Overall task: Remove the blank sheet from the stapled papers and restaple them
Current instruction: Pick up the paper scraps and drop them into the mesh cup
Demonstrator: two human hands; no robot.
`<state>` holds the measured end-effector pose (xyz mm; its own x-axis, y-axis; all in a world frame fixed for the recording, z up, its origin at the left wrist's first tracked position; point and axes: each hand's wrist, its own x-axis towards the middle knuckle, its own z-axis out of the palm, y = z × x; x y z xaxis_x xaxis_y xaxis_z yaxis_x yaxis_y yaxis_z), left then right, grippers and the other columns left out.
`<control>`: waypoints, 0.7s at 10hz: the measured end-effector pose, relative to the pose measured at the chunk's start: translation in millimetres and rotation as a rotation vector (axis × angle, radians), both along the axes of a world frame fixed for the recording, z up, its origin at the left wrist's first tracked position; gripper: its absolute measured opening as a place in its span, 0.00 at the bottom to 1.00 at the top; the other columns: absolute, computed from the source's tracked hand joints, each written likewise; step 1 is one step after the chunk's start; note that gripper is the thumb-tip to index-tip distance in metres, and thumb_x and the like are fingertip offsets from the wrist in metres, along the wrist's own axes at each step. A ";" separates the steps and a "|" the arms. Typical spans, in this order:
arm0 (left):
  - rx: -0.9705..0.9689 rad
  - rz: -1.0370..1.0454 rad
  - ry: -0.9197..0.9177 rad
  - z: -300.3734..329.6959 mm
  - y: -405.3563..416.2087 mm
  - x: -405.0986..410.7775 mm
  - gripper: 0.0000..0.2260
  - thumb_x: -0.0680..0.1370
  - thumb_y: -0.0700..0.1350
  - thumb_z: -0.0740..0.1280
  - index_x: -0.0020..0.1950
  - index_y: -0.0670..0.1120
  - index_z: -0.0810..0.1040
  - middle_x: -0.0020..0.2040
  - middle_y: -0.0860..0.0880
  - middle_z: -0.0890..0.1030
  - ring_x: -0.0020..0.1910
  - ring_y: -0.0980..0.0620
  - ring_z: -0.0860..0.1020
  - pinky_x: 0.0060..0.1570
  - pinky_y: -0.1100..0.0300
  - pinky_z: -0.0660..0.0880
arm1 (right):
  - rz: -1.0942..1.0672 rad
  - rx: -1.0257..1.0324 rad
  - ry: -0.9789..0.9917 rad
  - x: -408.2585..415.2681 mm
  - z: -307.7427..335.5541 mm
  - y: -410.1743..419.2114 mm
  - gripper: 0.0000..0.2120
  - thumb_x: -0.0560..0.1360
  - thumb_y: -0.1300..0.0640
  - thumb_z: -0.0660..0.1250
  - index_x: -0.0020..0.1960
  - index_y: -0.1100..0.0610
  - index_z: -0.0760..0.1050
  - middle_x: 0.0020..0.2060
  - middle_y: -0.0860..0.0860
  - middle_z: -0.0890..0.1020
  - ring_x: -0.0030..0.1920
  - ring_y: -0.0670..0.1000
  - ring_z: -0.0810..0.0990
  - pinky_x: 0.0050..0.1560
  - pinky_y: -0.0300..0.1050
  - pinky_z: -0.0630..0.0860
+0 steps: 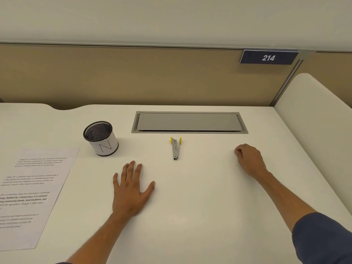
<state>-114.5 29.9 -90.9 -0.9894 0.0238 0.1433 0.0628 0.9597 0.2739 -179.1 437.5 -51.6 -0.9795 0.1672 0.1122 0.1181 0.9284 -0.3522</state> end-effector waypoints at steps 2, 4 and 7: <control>-0.005 0.000 0.004 -0.6 -0.1 0.9 0.36 0.74 0.68 0.49 0.76 0.49 0.62 0.79 0.49 0.58 0.78 0.49 0.53 0.74 0.43 0.48 | 0.037 -0.087 0.009 -7.9 5.6 2.8 0.06 0.76 0.61 0.64 0.45 0.57 0.81 0.45 0.52 0.81 0.46 0.54 0.79 0.46 0.44 0.71; -0.014 0.001 -0.009 -0.7 -0.2 -0.1 0.36 0.74 0.69 0.48 0.77 0.50 0.61 0.79 0.50 0.57 0.78 0.50 0.51 0.75 0.44 0.47 | 0.160 0.086 0.027 -9.6 3.9 5.0 0.09 0.78 0.62 0.63 0.53 0.60 0.82 0.51 0.53 0.82 0.50 0.57 0.81 0.49 0.49 0.76; 0.000 0.000 -0.002 -0.6 -0.6 0.4 0.36 0.74 0.68 0.48 0.76 0.49 0.61 0.79 0.49 0.58 0.78 0.49 0.52 0.74 0.43 0.47 | 0.219 0.116 0.013 13.1 5.7 23.0 0.09 0.76 0.65 0.64 0.51 0.61 0.83 0.50 0.52 0.83 0.49 0.56 0.82 0.48 0.44 0.74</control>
